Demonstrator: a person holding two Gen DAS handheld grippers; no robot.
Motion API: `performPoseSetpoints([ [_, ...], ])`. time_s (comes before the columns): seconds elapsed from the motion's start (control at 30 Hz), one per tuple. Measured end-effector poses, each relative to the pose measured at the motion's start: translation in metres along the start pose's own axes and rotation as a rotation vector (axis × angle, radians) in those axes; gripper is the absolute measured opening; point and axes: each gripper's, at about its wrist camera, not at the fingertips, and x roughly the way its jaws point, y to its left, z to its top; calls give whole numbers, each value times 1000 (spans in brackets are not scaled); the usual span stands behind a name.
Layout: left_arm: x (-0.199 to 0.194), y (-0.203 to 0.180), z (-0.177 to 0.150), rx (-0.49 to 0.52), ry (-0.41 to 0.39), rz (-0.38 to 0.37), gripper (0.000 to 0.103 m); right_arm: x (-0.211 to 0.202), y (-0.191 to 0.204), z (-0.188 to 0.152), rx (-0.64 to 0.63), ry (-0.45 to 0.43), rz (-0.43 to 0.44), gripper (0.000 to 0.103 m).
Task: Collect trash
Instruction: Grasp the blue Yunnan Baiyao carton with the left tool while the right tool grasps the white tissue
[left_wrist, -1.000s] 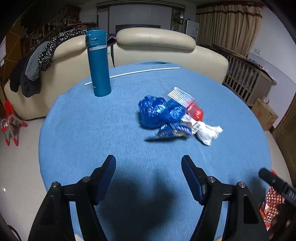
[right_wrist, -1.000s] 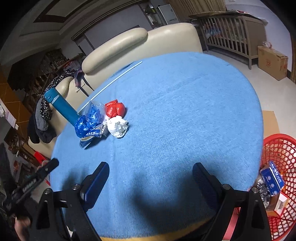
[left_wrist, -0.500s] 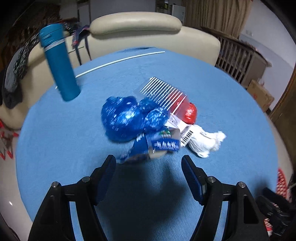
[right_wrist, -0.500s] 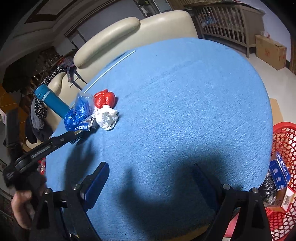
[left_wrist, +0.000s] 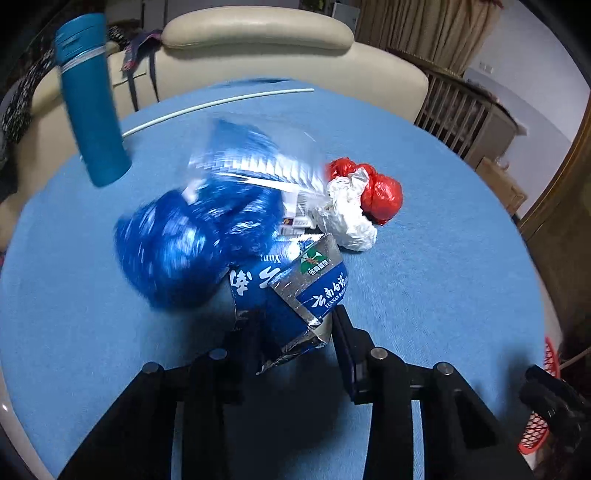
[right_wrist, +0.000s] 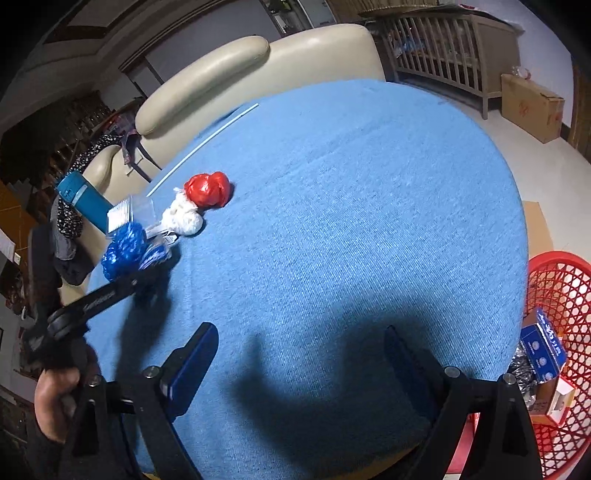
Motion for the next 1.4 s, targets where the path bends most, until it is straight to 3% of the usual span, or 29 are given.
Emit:
performPoseSetpoints([
  [0.4,-50,40,-57,-94,-70,29,39,26,70,33,-168,-5,3,93],
  [0.67,-51,53,-62,-127,-76,18,39,76,145,64,-368,2,18,93],
  [0.87,-46,53,-65,-133,-59,12,38,122,163,80,-403,41,22,93],
  [0.93,-46,51,-64,-121,-62,23,38,137,161,85,-384,67,41,74],
  [0.97,-46,51,-64,-118,-62,26,38,143,161,85,-379,84,37,45],
  [1.0,-46,50,-63,-117,-62,27,38,145,159,85,-369,96,48,42],
  [1.2,-48,47,-63,-121,-60,41,38,130,146,71,-371,90,76,41],
  [1.4,-59,34,-64,-102,-78,46,38,95,116,50,-296,81,122,41],
])
